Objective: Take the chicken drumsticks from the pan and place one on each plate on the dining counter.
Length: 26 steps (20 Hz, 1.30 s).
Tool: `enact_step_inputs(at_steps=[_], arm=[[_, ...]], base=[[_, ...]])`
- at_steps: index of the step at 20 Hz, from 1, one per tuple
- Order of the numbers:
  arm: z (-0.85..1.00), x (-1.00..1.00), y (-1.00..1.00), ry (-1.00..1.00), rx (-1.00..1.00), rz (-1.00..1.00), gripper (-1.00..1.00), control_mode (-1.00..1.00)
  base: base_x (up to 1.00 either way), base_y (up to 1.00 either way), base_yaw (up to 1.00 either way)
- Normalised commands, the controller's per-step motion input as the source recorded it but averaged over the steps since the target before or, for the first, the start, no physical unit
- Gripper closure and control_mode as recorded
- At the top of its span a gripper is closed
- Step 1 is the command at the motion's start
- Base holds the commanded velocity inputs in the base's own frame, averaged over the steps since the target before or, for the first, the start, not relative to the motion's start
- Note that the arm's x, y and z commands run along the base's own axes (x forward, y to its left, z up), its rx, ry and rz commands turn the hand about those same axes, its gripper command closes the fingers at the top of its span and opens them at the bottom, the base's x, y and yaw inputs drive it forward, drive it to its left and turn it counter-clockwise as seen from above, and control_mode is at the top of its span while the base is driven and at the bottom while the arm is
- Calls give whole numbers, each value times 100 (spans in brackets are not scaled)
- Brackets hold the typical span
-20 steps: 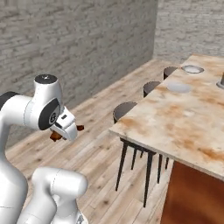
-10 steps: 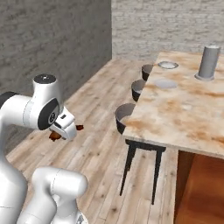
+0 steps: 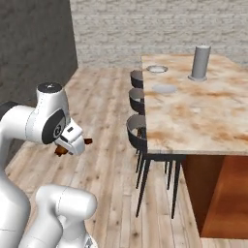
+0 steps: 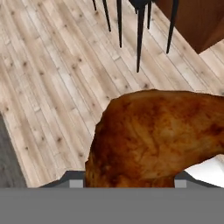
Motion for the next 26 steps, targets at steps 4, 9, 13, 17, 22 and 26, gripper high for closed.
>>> enact_step_inputs(at_steps=[4, 9, 13, 17, 22, 26], arm=[[0, 0, 0, 0, 0, 0, 100, 100], [0, 0, 0, 0, 0, 0, 100, 100], [0, 0, 0, 0, 0, 0, 100, 100], [0, 0, 0, 0, 0, 0, 100, 100], [0, 0, 0, 0, 0, 0, 100, 100], [0, 0, 0, 0, 0, 0, 100, 100]], base=[[38, 85, -43], [48, 79, -47], [51, 76, -49], [54, 75, -49], [54, 76, -47], [51, 82, -42]])
